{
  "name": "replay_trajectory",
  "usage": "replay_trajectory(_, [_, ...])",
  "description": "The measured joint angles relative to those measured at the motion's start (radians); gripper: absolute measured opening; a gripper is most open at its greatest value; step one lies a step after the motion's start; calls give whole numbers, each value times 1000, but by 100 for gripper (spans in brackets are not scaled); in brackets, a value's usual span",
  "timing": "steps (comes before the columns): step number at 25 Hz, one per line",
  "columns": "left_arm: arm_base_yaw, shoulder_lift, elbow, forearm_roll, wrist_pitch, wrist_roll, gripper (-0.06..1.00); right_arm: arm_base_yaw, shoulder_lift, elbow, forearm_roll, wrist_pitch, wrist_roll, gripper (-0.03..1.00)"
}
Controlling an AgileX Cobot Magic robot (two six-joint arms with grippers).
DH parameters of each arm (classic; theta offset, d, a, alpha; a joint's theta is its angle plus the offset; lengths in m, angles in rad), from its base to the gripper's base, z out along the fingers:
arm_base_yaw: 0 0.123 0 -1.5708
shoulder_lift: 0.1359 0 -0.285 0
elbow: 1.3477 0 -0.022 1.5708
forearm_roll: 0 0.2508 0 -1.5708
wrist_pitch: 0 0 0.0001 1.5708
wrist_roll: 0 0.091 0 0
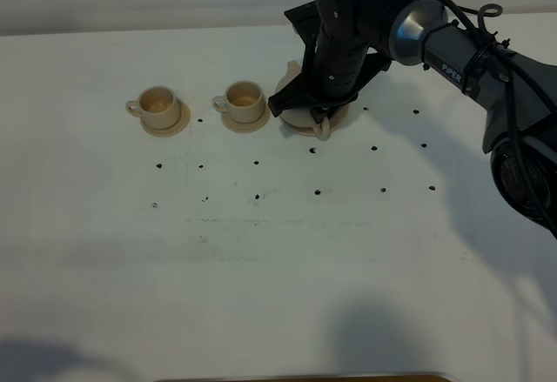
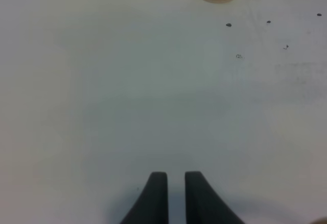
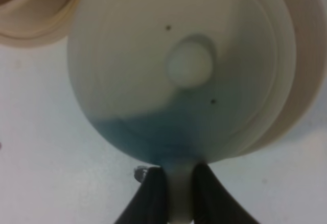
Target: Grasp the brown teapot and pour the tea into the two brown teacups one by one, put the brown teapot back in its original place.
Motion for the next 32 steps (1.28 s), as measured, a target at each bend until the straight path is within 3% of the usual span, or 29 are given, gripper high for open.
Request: replay_trajectory(32, [0, 0, 0, 0, 0, 0, 7, 3, -57, 1, -7, 5, -81, 12])
